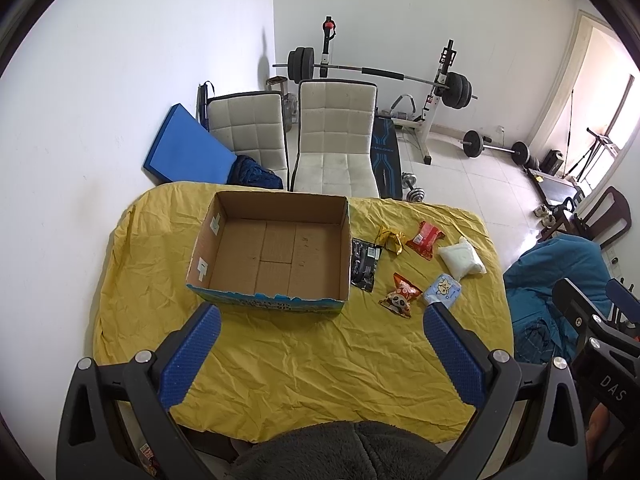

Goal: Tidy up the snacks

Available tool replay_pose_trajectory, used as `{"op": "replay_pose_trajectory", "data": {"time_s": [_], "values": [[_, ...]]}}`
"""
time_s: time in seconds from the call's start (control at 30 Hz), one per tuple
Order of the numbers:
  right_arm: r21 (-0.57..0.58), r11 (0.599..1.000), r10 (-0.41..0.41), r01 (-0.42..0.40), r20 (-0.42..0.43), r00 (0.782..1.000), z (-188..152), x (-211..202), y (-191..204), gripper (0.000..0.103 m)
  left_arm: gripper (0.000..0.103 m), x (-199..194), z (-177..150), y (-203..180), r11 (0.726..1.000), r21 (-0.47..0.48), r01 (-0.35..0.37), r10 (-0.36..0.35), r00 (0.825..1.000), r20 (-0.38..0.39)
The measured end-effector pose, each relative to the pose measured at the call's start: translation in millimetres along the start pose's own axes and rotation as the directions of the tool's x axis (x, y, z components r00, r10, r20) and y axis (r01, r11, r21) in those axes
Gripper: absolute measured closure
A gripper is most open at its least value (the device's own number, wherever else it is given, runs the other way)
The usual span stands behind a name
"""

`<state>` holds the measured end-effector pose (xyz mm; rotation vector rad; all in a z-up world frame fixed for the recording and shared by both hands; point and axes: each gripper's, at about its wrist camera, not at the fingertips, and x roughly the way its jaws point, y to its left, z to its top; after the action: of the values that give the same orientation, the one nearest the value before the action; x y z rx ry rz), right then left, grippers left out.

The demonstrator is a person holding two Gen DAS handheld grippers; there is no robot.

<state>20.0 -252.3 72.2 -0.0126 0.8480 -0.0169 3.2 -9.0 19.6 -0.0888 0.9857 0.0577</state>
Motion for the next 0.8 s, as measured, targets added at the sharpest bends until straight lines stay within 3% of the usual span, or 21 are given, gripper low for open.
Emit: {"op": "replay_pose_trajectory", "data": {"time_s": [0.23,0.33,0.43,0.6,0.67,0.73,0.8], "values": [[0.068,0.998,-0.005,0.009,-0.064,0.998,3,41,-29,0.0,0.0,31,3,-10,1.0,0.005,0.013,-0.013,0.999,-0.036],[0.118,0.993,-0.015,0.03,-0.125,0.992,5,78,-53,0.0,0.0,60,13,-23,1.0,0.019,0.01,-0.009,0.998,-0.063],[0.166,0.984,-0.02,0.062,-0.244,0.97,0,144,-84,0.0,0.0,100,21,-40,0.999,0.054,-0.004,0.009,0.995,-0.101],[0.26,0.961,0.032,0.093,-0.438,0.899,-23,274,-117,0.0,0.0,195,22,-82,0.988,0.152,-0.033,0.065,0.975,-0.213],[0.29,0.95,0.059,0.116,-0.531,0.845,-40,339,-125,0.0,0.0,242,18,-99,0.982,0.184,-0.032,0.083,0.957,-0.279],[0.303,0.943,0.066,0.137,-0.576,0.815,-51,388,-127,0.0,0.0,280,14,-112,0.98,0.199,-0.02,0.086,0.941,-0.328],[0.329,0.932,0.096,0.153,-0.631,0.77,-63,433,-127,0.0,0.0,310,11,-125,0.976,0.216,-0.012,0.093,0.925,-0.369]]}}
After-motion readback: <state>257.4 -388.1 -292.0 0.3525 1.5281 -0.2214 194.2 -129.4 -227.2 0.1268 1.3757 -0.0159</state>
